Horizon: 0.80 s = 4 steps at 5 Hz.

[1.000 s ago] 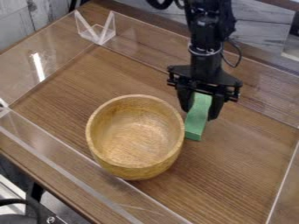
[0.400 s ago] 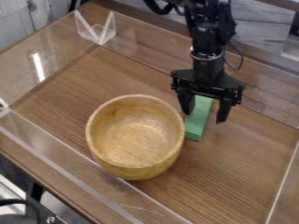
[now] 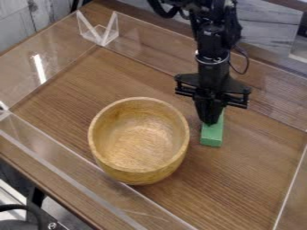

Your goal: Put the green block in the brown bowl

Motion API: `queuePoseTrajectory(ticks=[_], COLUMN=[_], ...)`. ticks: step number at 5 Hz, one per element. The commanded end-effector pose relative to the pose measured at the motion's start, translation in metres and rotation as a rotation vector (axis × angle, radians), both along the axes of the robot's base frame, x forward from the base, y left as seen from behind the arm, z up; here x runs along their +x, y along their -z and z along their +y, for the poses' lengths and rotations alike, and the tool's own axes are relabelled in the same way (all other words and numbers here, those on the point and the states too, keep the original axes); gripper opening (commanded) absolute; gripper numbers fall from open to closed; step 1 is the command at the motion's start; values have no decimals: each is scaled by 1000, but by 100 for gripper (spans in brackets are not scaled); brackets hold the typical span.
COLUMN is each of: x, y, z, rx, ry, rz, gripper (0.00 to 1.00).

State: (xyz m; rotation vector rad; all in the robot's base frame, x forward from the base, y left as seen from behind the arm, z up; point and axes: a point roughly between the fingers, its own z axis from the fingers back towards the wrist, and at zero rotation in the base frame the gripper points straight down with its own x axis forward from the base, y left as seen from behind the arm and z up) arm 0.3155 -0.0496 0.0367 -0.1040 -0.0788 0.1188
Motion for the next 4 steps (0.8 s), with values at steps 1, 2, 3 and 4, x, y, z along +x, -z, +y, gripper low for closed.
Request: queuePoseTrajectory(ticks=[1, 2, 3, 4], x=[8, 8, 9, 9], y=[-14, -14, -17, -21], z=[1, 2, 3, 3], rx=[-2, 1, 2, 1], ry=[5, 15, 12, 11], rz=[-51, -54, -54, -56], gripper=[100, 100, 0, 0])
